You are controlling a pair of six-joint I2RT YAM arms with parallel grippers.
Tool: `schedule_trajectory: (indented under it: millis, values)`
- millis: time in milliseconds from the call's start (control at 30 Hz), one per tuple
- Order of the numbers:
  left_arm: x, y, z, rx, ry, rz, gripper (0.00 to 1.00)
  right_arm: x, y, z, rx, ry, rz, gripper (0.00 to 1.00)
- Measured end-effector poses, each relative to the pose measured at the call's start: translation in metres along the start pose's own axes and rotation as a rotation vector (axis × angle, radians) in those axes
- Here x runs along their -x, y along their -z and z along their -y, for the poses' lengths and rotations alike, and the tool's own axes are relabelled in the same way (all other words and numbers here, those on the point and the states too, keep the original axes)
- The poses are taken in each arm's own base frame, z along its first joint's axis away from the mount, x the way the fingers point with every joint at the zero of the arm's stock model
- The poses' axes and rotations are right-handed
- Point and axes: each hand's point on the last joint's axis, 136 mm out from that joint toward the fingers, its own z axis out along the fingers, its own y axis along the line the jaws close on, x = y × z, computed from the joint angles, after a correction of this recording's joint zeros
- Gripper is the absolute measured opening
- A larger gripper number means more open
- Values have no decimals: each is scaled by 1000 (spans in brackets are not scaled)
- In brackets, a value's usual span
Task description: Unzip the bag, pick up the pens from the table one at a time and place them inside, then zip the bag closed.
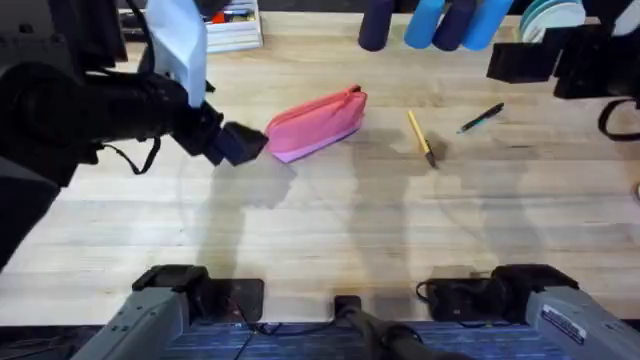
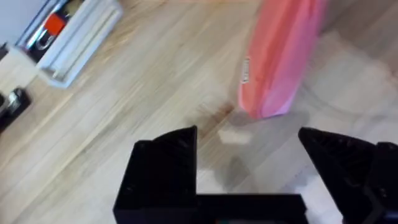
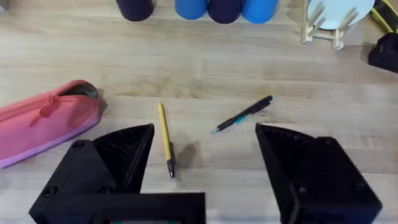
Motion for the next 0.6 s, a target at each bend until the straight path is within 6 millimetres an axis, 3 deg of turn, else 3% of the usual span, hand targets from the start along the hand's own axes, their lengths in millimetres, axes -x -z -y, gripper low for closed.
schedule_trajectory:
  millis: [200, 600]
  values:
    - [-4, 1, 17, -84, -93, 0, 993, 0, 0, 0, 0, 0, 0, 997]
    - [-5, -3, 22, -125, -117, 0, 993, 0, 0, 0, 0, 0, 0, 997]
